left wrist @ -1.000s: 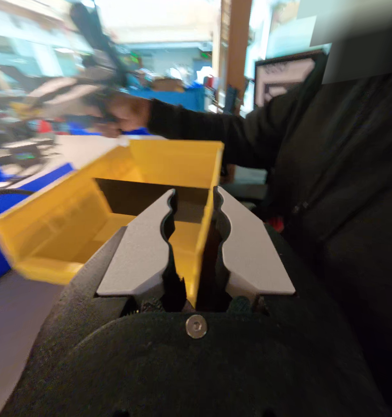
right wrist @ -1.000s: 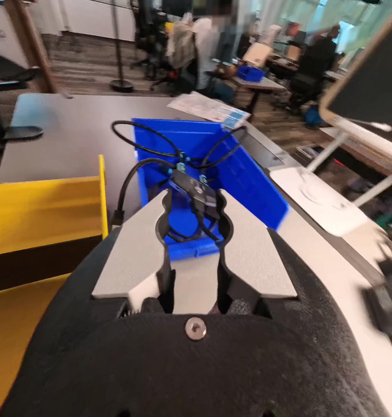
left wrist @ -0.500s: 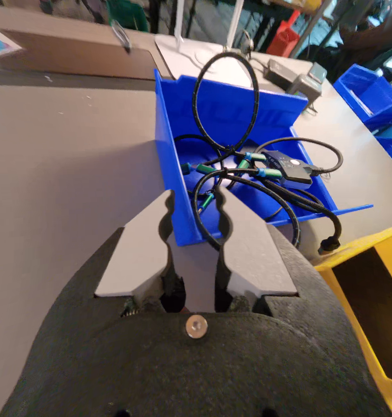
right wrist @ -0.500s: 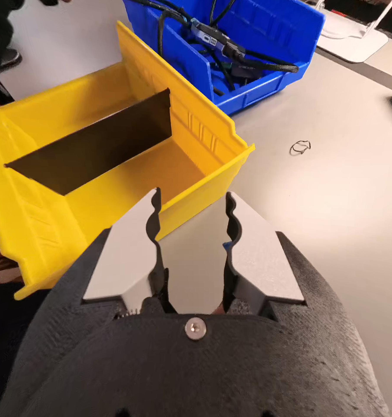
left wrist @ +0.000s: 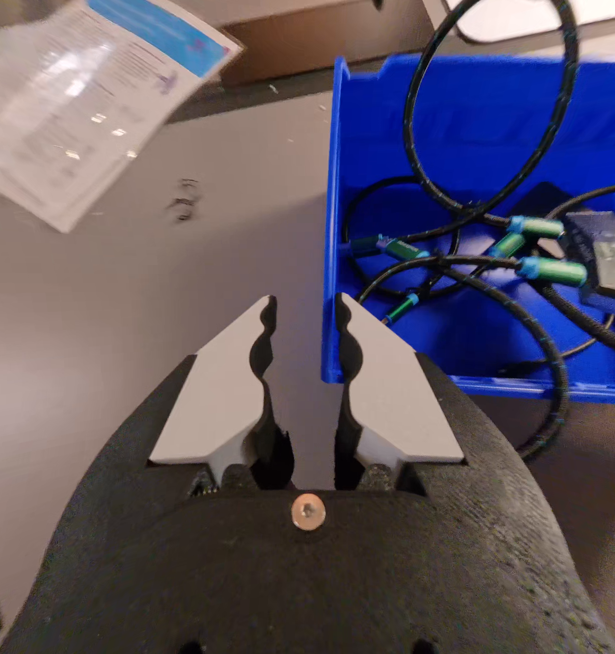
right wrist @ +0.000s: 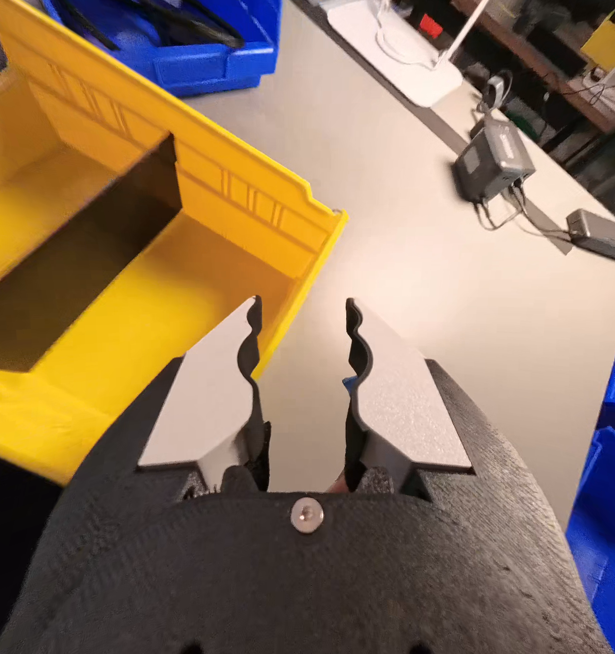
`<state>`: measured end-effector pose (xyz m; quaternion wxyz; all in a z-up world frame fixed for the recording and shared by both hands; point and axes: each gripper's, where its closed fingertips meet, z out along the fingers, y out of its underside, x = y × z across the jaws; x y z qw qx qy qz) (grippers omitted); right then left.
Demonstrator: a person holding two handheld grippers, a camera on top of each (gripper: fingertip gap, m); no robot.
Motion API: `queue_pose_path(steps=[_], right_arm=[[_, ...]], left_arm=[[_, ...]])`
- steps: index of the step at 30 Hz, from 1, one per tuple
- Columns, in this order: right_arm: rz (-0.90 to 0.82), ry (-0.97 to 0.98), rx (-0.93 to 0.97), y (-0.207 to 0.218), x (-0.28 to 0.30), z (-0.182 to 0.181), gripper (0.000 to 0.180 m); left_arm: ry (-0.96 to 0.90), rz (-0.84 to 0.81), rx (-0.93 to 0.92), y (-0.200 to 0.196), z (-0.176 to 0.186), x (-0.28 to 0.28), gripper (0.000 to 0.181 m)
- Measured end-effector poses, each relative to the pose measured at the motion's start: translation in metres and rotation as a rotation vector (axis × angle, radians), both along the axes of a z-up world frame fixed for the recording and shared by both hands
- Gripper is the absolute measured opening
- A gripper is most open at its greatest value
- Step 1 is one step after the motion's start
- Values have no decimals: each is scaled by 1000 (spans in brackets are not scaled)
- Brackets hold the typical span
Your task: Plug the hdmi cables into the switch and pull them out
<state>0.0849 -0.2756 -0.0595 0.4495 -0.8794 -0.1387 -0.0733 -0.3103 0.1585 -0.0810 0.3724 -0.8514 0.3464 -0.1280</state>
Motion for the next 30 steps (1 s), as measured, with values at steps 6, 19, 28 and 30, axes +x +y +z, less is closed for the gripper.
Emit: queue_pose_path(steps=[6,19,28,30], right_arm=[[229,172,-36,16,-90,8,51],[383,20,-385,39,-150,-57,54],[330,9,-382,51,-146,-61,45],[353,-75,-397,49,-140,-65,28]], left_arm=[[-122,-268,83,-81,66,58,51],[182,-579,32,-178,-14,157,59],[188,-571,20,-186,-11,156,58],[238,-585,75,-187,-15,158,51]])
